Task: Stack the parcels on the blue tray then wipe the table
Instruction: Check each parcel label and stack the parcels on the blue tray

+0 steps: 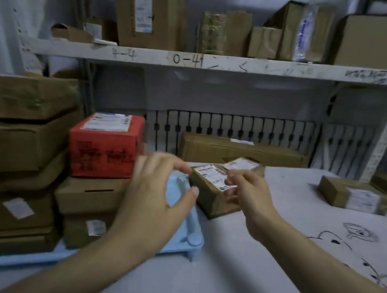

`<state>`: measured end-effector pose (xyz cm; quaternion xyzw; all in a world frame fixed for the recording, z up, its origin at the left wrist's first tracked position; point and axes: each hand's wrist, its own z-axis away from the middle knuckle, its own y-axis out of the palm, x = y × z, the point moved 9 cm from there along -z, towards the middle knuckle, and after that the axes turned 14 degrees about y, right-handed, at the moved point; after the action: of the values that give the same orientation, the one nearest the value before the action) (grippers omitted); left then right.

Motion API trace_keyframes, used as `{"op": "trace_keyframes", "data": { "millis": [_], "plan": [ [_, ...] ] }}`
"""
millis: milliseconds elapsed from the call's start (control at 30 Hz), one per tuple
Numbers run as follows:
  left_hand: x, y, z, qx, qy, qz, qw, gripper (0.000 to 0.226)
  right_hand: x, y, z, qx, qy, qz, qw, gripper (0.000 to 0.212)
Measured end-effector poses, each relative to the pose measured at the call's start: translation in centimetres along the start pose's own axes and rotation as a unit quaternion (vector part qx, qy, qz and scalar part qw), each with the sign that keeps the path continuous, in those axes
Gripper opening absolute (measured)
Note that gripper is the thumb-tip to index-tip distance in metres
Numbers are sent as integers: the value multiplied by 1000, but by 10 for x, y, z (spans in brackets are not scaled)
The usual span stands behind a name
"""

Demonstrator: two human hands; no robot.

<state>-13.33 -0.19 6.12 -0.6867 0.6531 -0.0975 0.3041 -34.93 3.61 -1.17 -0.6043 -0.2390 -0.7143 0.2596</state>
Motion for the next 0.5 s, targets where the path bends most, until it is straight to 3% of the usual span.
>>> {"op": "trace_keyframes", "data": {
  "millis": [100,233,367,500],
  "plan": [
    [23,62,14,73,-116,71,988,18,-26,-44,-22,-41,42,33,998,14],
    [54,116,30,100,-296,196,929,26,-43,-67,-40,-55,70,71,993,17],
    [74,155,34,101,-407,272,866,53,-49,-57,-61,-33,73,100,992,15],
    [85,185,23,87,-456,325,824,42,-48,-27,-77,26,62,94,993,26]
  ]
}}
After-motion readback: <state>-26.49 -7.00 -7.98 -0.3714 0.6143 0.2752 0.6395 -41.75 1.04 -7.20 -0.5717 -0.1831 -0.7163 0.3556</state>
